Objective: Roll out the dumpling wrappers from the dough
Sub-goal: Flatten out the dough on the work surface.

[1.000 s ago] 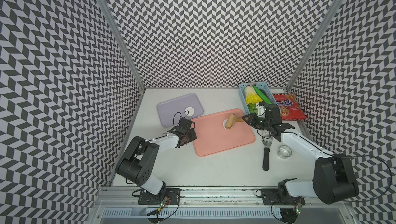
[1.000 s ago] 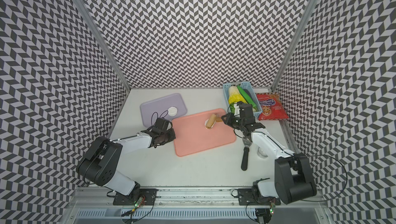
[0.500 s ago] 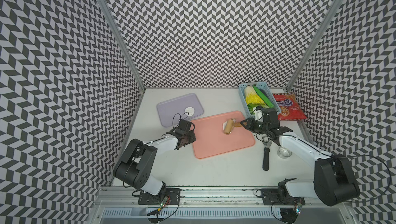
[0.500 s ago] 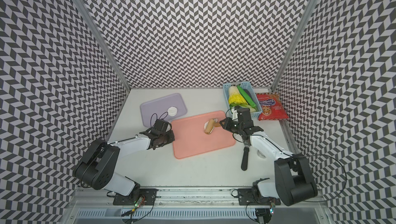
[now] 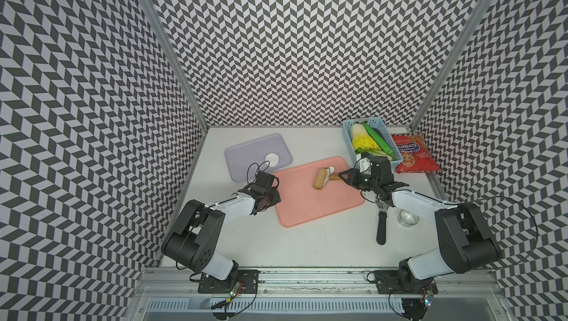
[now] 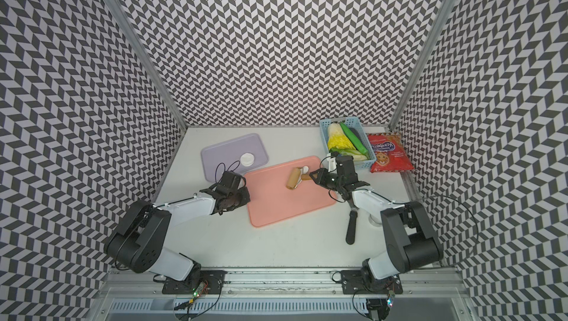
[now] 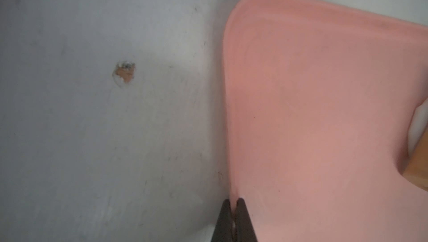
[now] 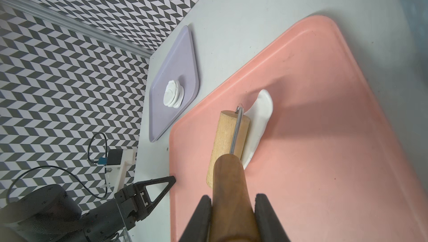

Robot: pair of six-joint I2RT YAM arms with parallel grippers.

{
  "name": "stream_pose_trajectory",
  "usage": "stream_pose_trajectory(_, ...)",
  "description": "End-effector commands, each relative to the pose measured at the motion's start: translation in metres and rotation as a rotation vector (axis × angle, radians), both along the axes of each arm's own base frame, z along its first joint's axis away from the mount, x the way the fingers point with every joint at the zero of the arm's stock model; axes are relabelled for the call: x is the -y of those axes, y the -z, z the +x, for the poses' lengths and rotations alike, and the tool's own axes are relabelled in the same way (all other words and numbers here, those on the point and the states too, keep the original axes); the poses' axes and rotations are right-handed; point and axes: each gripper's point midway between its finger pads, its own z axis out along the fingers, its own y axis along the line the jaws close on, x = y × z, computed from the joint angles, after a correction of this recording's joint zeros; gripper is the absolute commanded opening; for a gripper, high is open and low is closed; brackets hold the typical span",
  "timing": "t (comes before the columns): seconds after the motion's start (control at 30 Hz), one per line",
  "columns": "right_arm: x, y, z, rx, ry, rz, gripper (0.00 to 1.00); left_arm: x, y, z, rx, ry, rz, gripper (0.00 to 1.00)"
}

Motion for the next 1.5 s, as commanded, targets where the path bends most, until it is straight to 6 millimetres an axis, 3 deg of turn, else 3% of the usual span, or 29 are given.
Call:
stream_pose_trajectory(0.0, 0.04, 0.082, -0.024, -0.228, 0.125, -0.203, 0.0, -0.036, 0.051, -0.075, -0.291, 0.034, 0.167, 0.0)
stream_pose_trajectory(0.47, 0.039, 0.091, -0.018, -0.238, 0.147, -0.216, 0.0, -0.036, 0.048, -0.069, -0.281, 0.032, 0.181, 0.0)
stream_pose_trajectory(0.6, 0.05, 0.091, -0.018, -0.24, 0.176, -0.235, 0.0, -0.037, 0.047, -0.068, -0.277, 0.026, 0.183, 0.0)
stream_pose_trajectory(0.83, 0.09, 0.084, -0.023, -0.251, 0.264, -0.271, 0.0, -0.04, 0.048, -0.068, -0.281, 0.013, 0.176, 0.0)
stream_pose_trajectory(1.1, 0.109, 0.091, -0.043, -0.292, 0.298, -0.295, 0.0, -0.042, 0.051, -0.068, -0.291, 0.007, 0.166, 0.0)
stream_pose_trajectory(1.47, 0.121, 0.08, -0.047, -0.271, 0.32, -0.318, 0.0, -0.042, 0.052, -0.067, -0.293, 0.008, 0.164, 0.0)
